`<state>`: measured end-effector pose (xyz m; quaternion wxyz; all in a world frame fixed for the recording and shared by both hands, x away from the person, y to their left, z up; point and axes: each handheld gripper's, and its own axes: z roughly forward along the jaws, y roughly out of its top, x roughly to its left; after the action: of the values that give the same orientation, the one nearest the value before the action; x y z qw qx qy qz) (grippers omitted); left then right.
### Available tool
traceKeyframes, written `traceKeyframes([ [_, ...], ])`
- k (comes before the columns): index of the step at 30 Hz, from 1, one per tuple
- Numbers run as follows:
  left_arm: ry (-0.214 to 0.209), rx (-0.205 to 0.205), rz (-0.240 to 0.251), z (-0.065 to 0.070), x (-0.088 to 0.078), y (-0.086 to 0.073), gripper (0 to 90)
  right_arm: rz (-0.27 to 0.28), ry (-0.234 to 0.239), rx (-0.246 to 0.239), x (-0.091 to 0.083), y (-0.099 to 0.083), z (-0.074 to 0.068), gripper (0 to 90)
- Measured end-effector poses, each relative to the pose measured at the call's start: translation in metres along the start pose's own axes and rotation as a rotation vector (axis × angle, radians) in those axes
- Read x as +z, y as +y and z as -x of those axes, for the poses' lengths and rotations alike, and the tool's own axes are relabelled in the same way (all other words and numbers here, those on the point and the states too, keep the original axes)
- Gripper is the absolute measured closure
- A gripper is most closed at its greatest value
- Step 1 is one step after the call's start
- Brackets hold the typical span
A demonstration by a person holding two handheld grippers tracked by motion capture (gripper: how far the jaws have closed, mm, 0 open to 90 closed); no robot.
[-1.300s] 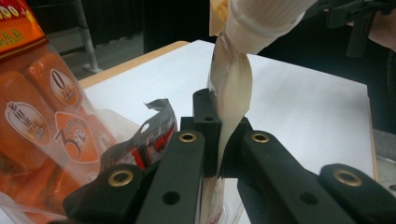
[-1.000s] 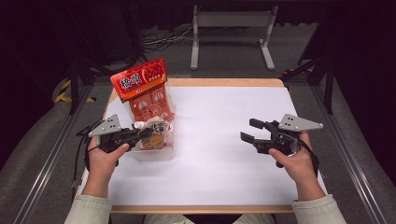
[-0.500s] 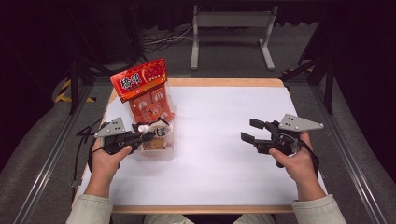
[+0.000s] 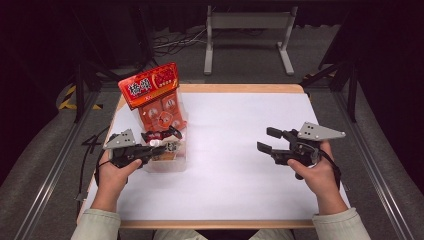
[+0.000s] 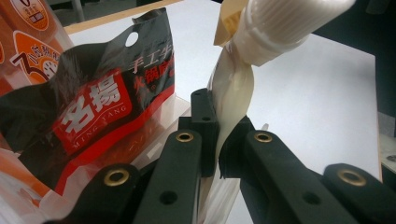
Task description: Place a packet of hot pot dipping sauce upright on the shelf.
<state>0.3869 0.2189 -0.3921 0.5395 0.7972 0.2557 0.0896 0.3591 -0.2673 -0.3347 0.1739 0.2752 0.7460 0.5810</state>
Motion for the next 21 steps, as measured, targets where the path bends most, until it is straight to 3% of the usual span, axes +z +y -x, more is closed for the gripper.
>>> traceKeyframes([
  [9,0.060,-0.029,-0.052,-0.003,-0.013,-0.006,85.5,0.003,0.008,0.002,0.001,0.000,0.001,35.8],
  [18,0.073,-0.056,-0.040,-0.005,-0.020,-0.008,80.8,0.003,0.013,0.001,0.003,0.001,0.000,35.8],
  [21,0.074,-0.045,-0.040,-0.004,-0.022,-0.006,79.1,0.000,0.010,0.002,0.003,0.000,0.000,35.8],
])
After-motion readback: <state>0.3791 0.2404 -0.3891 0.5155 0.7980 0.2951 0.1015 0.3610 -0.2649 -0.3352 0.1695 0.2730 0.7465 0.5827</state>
